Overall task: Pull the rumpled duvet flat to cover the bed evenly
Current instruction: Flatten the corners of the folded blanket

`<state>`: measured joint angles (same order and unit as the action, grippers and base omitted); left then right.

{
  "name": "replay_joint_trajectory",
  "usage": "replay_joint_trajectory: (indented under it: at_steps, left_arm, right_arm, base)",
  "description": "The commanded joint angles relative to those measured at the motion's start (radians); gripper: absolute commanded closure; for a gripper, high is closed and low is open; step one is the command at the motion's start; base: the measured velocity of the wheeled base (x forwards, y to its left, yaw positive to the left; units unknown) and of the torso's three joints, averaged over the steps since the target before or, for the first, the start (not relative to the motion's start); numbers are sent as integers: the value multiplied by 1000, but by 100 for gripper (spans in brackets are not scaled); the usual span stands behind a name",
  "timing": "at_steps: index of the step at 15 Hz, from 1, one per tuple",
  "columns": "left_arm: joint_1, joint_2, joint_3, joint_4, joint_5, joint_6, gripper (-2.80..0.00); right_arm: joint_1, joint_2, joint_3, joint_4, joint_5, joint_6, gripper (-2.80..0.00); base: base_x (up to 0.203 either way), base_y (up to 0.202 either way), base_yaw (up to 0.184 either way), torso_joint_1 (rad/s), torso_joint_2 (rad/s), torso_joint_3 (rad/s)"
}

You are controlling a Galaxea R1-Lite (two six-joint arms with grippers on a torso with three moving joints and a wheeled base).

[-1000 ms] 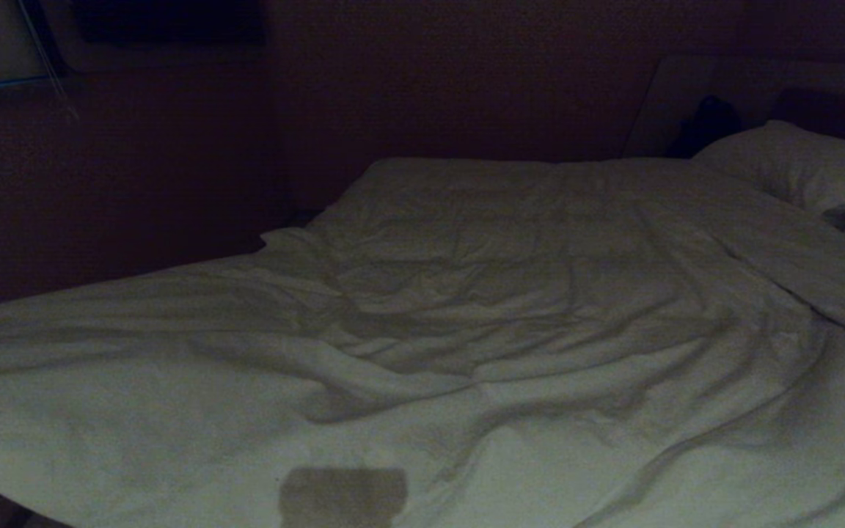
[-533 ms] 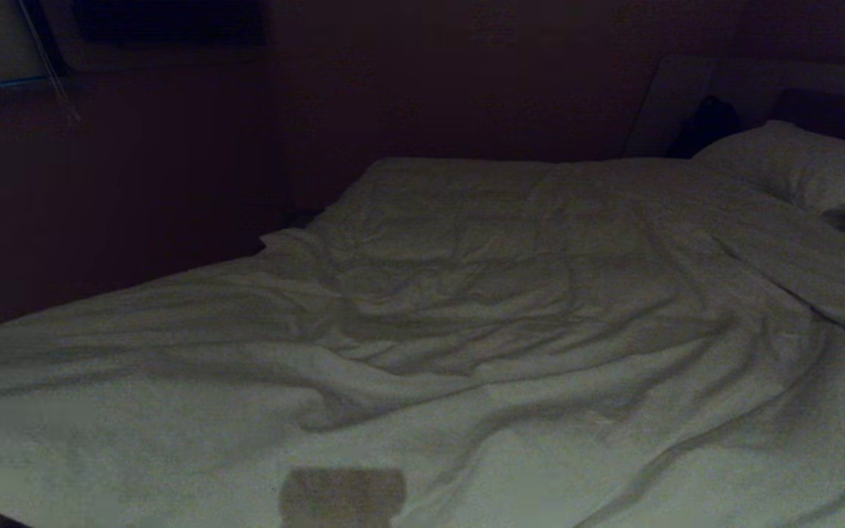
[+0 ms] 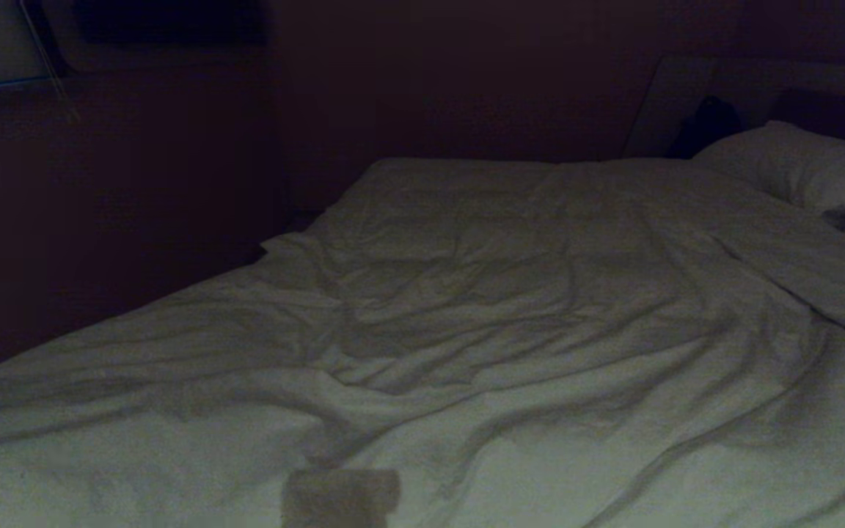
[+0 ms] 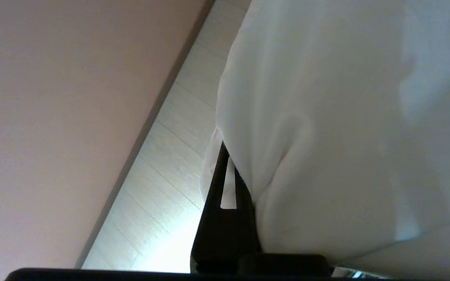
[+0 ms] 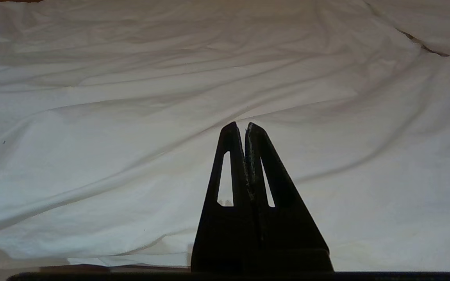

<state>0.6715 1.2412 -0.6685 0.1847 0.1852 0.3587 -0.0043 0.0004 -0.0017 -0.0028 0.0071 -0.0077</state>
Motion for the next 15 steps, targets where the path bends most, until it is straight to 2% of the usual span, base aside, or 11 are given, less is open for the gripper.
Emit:
replay_joint_trajectory:
  at_steps: [1,9,15]
  left_arm:
    - [0,15,4,4,-3,2,-280]
    - [0,9,25,-7,0,9,-280]
    - [-1,6,35,-8,-22,-3,-280]
  right_arm:
    - [0,1,0,0,1,0,0]
    - [0,1,0,0,1,0,0]
    - [0,1,0,0,1,0,0]
  base:
    - [0,0,0,0,0,0]
    - [0,0,0,0,0,0]
    - [0,0,0,0,0,0]
